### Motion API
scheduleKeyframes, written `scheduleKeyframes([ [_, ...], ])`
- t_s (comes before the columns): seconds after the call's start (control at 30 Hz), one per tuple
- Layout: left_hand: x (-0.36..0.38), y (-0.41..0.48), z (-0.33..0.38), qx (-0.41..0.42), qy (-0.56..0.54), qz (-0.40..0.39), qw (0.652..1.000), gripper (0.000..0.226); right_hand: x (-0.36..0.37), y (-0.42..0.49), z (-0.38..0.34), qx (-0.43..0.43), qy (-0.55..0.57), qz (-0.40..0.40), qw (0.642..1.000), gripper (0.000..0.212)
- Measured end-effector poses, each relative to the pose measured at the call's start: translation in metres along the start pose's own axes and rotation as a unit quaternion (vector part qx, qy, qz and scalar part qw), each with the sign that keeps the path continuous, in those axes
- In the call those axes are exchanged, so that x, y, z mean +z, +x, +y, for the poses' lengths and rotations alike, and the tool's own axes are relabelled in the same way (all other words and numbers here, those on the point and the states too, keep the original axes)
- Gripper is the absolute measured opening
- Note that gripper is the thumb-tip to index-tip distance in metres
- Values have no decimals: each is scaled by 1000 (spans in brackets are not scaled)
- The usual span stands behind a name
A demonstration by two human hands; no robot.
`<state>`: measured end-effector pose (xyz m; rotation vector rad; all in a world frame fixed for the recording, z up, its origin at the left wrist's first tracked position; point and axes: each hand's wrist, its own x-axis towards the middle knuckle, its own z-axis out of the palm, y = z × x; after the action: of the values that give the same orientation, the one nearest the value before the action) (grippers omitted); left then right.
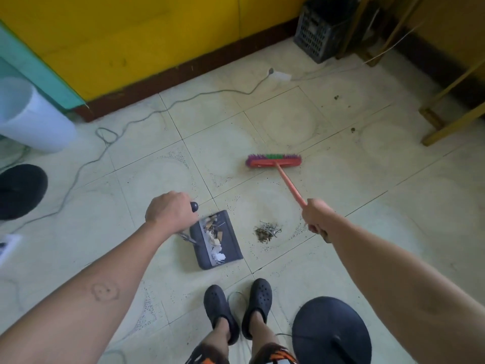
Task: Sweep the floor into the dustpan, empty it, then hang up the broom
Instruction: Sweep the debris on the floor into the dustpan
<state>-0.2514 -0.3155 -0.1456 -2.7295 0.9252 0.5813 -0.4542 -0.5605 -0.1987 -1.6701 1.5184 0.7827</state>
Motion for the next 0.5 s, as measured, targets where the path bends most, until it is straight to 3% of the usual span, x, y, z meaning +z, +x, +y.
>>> scheduleKeyframes([
  [0.23,4,4,6,-2,13,10,1000,23,34,0,39,-8,-109,15,994,44],
  [0.5,7,7,5,27,-3,22,999,26,77,-52,53,27,-144,-47,988,48],
])
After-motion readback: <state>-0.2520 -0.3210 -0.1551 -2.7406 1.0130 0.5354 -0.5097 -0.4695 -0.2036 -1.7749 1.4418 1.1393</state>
